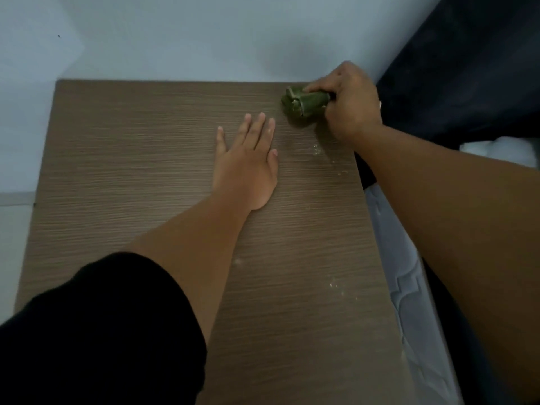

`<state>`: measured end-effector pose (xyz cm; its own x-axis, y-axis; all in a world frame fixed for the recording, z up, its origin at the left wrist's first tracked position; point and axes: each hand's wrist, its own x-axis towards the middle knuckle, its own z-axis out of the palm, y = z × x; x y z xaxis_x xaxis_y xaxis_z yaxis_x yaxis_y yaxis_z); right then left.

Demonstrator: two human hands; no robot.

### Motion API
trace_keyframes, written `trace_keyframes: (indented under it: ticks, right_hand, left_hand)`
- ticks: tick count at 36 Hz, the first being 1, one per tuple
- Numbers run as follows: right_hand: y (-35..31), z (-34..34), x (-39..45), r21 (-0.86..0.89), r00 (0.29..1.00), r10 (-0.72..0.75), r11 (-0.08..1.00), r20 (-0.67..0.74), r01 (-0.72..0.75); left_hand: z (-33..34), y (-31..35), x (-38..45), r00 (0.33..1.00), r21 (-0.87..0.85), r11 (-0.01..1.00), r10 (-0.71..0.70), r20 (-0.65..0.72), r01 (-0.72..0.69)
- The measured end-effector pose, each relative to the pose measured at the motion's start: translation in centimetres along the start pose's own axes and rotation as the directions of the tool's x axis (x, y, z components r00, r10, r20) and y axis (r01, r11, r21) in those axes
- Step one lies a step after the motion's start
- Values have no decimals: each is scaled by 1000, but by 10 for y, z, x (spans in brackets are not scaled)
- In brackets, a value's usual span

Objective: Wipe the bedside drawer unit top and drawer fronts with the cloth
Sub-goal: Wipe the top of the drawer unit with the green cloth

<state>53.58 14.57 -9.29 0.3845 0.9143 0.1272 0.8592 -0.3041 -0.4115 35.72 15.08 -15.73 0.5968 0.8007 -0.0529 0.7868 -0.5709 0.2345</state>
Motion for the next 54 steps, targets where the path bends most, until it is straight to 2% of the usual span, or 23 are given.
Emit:
trace_keyframes:
  ticks: [4,8,16,21,36,42,47,54]
  right_hand:
    - [8,13,21,-45,1000,-3,999,1,3]
    - [15,28,35,-36,996,37,999,77,-34]
    - [22,30,43,166,979,114,976,171,-143]
    - [24,26,32,192,972,110,970,207,-151]
    - [30,15,-46,240,963,115,955,242,-174]
    - [26,7,-91,200,964,120,965,238,-169]
    - [16,3,-124,158,962,138,971,236,-178]
    - [11,1,-160,168,948,154,964,277,-206]
  left_hand:
    - [2,0,-1,1000,-15,1000,-8,-27,7]
    - [3,0,0,1000,-17,1000,-12,-23,12]
    - [4,-2,3,1000,-8,1000,-23,-6,23]
    - [4,-2,2,1000,4,1000,-23,-11,23]
    - [0,0,4,999,9,1000,-7,-48,7]
    - [1,12,-3,993,6,995,-100,-61,101]
    - [2,16,-8,989,38,989,-145,-3,145]
    - [5,19,-34,989,22,993,-120,89,118]
